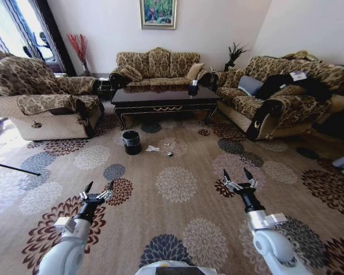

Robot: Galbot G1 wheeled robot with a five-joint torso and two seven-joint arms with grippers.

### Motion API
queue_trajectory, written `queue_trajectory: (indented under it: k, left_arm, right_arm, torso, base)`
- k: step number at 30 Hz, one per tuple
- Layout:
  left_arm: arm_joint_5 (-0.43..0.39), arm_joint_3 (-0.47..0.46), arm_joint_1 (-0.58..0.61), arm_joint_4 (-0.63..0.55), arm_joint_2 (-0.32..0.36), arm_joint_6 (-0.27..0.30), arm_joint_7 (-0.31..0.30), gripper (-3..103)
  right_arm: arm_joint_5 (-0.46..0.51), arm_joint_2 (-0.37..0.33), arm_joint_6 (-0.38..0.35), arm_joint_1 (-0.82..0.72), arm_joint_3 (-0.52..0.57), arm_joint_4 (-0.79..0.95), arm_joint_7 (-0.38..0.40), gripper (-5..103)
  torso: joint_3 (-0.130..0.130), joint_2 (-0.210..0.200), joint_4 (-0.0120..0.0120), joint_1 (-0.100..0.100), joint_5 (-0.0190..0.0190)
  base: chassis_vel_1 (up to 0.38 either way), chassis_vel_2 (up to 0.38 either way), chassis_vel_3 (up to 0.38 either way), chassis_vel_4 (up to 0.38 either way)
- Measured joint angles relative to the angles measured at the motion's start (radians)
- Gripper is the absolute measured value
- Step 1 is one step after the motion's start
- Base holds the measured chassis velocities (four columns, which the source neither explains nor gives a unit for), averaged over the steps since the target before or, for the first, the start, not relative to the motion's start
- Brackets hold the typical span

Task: Move to the front of the table and pick up the trash from the floor, then place it into the trash bin.

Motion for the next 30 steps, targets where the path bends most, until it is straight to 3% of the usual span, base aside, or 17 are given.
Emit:
queue_trajectory:
  k: [5,11,19,30]
  left_arm:
    - [-0.021,-0.016,-0.012,0.033,0.065,0.007,0.003,100]
    - [-0.041,-0.021,-0.021,0.022,0.095,0.027,0.004,100]
    - [-0.044,-0.020,-0.024,-0.012,0.082,0.042,0.004,100]
    - [-0.035,-0.009,-0.011,-0.049,0.064,0.044,0.005,100]
  right_arm:
    - [-0.018,-0.078,0.036,-0.008,0.003,-0.068,-0.023,100]
    - [-0.007,-0.115,0.048,-0.014,0.013,-0.086,-0.032,100]
    - [0.012,-0.106,0.033,0.001,0.021,-0.060,-0.032,100]
    - [0.023,-0.075,0.037,-0.030,0.013,-0.027,-0.089,100]
  torso:
    - [-0.012,-0.021,0.0000,-0.009,0.0001]
    - [-0.027,-0.045,0.0000,-0.019,0.0000]
    - [-0.044,-0.075,-0.0001,-0.032,0.0000]
    - [-0.072,-0.121,0.0002,-0.049,0.0000]
  base:
    - [0.000,0.000,0.000,0.000]
    - [0.000,0.000,0.000,0.000]
    - [0.000,0.000,0.000,0.000]
    - [0.000,0.000,0.000,0.000]
